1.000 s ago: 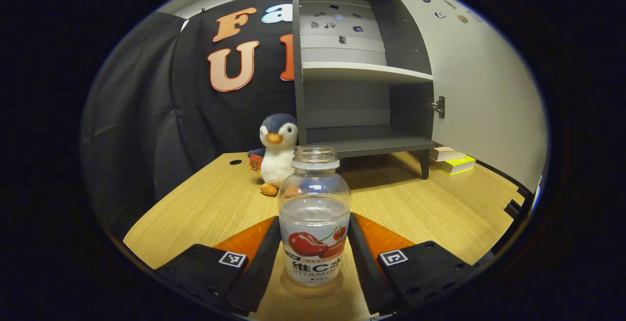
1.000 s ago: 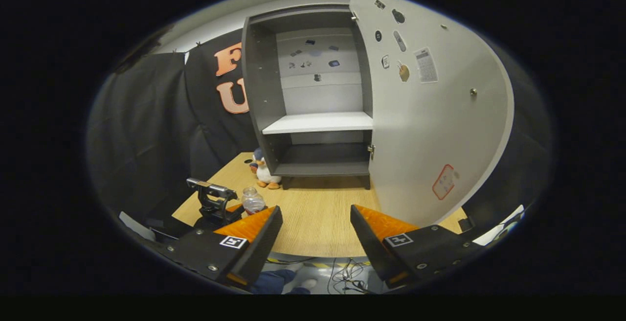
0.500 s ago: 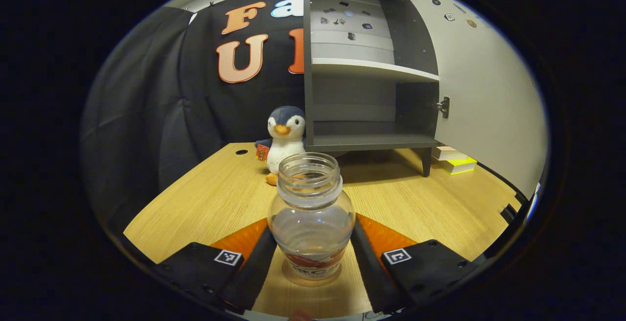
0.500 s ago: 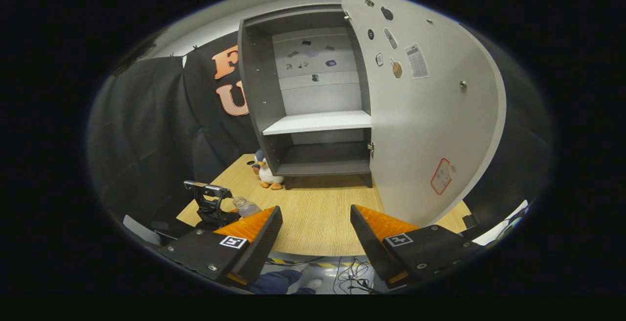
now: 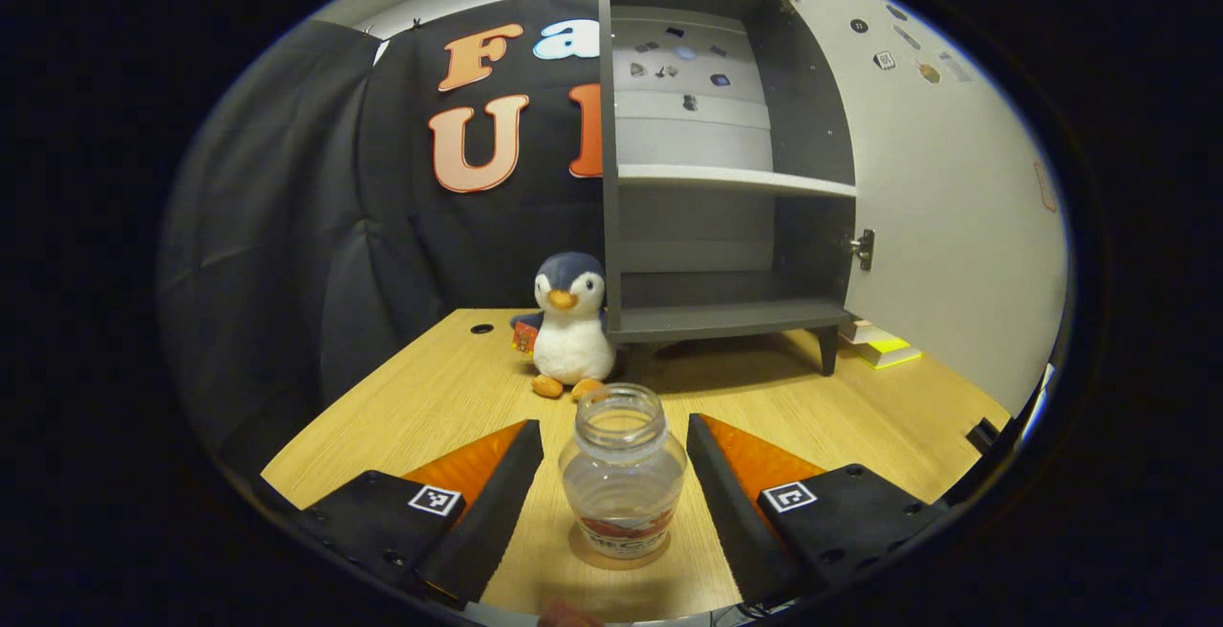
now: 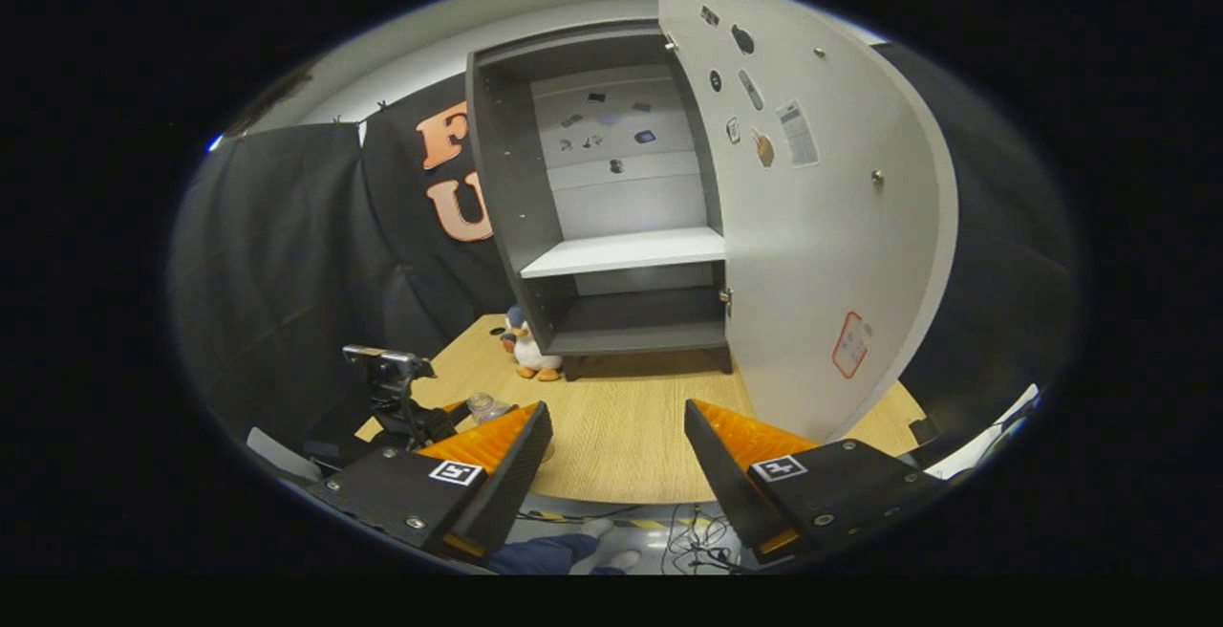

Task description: Open the cabinet door with the right hand, grasp the bottle in the cabinet with the left hand and place it on the coaster, then close the cabinet door with the right hand.

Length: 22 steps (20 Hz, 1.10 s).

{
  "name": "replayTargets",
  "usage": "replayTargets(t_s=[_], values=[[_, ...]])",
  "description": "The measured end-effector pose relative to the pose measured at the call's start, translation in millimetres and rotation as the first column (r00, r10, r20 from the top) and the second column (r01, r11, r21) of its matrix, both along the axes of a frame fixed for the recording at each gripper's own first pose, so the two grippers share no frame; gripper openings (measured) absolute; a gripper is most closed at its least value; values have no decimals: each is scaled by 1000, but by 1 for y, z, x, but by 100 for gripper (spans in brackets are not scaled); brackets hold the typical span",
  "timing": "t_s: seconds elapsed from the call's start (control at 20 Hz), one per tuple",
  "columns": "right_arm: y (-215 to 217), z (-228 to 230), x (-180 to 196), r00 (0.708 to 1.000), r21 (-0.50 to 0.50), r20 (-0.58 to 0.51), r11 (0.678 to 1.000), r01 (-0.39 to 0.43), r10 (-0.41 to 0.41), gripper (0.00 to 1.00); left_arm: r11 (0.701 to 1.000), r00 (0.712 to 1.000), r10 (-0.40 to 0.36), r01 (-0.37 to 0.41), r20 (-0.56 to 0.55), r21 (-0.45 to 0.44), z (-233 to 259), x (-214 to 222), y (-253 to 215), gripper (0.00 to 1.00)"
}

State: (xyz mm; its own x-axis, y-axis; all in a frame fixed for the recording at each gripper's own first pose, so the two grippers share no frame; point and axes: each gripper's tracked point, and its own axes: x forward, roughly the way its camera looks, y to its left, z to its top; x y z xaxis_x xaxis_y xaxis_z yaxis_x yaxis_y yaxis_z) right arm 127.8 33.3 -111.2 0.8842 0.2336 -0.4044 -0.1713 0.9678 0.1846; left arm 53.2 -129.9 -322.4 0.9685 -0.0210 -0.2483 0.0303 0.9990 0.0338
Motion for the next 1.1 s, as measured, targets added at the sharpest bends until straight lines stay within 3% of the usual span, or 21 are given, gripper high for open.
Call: replayTargets(t_s=[0.3,0.55,1.0,1.05,1.1], values=[[-4,25,2,995,45,90,998,31,-35,87,997,994,-52,46,97,59,67,-5,-14,98],[-20,54,7,978,25,199,998,61,-65,87,994,986,-111,108,126,32,118,-18,-39,98],[-95,114,17,909,-48,384,980,196,-163,87,991,984,-131,131,118,2,165,-26,-49,99],[-105,116,18,904,-53,391,976,212,-175,92,991,985,-130,131,111,-1,167,-27,-49,98],[-115,116,20,902,-57,390,972,226,-187,87,991,985,-131,132,108,1,168,-28,-48,98]])
